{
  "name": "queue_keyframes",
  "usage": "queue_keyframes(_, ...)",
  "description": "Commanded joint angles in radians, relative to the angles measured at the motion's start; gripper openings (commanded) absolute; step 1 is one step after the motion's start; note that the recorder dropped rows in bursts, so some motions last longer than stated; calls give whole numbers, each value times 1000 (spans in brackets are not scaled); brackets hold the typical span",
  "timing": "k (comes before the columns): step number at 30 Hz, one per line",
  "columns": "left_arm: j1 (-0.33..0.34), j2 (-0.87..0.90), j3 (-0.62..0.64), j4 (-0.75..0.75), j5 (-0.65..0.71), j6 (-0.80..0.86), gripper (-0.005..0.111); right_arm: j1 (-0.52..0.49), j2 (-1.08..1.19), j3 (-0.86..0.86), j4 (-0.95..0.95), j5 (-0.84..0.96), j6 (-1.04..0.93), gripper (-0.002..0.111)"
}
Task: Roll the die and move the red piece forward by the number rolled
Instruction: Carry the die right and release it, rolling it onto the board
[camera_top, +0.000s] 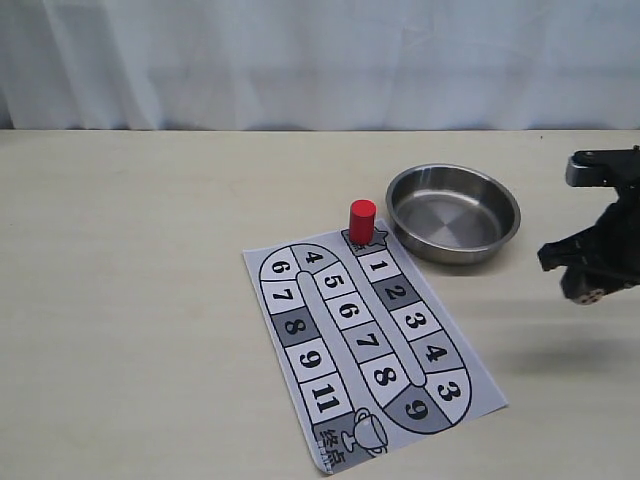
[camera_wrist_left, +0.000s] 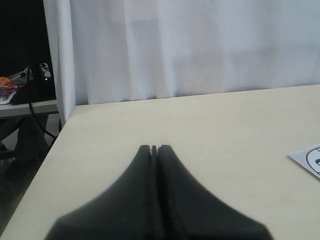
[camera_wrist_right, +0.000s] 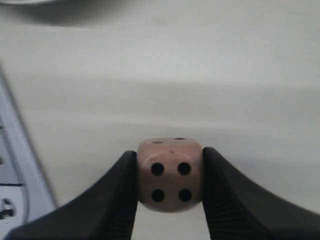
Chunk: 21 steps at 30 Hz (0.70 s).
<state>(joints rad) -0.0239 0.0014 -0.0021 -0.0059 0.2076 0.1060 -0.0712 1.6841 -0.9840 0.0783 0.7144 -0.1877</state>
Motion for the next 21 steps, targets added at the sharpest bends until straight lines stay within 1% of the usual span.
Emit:
queue_keyframes(1, -1, -1, 2, -3, -10, -5, 0, 4, 53, 2, 423, -11, -331, 50)
queue_keyframes(3, -1, -1, 2, -3, -10, -5, 0, 4, 76, 0, 526, -8, -439, 78)
queue_keyframes(4, -1, -1, 2, -3, -10, -5, 0, 4, 82, 0, 543, -8, -460, 87)
queue_keyframes(5, -1, -1, 2, -3, -10, -5, 0, 4, 84, -2, 538, -8, -466, 92)
queue_keyframes(6, -1, -1, 2, -3, -10, -5, 0, 4, 84, -2, 527, -11, -457, 92)
queue_keyframes(8, -1, -1, 2, -3, -10, -5, 0, 4, 82, -11, 490, -11, -425, 91)
queue_keyframes(10, -1, -1, 2, -3, -10, -5, 0, 4, 82, -26, 420, -15, -351, 88)
queue_keyframes(13, -1, -1, 2, -3, -10, -5, 0, 4, 82, -41, 271, -19, -185, 83)
queue_keyframes(16, -1, -1, 2, -3, -10, -5, 0, 4, 82, -44, 120, -38, -35, 74)
queue_keyframes(18, -1, -1, 2, -3, -10, -5, 0, 4, 82, -44, 56, -40, 36, 68)
queue_keyframes(21, -1, -1, 2, -3, -10, -5, 0, 4, 82, -44, 19, -40, 75, 57)
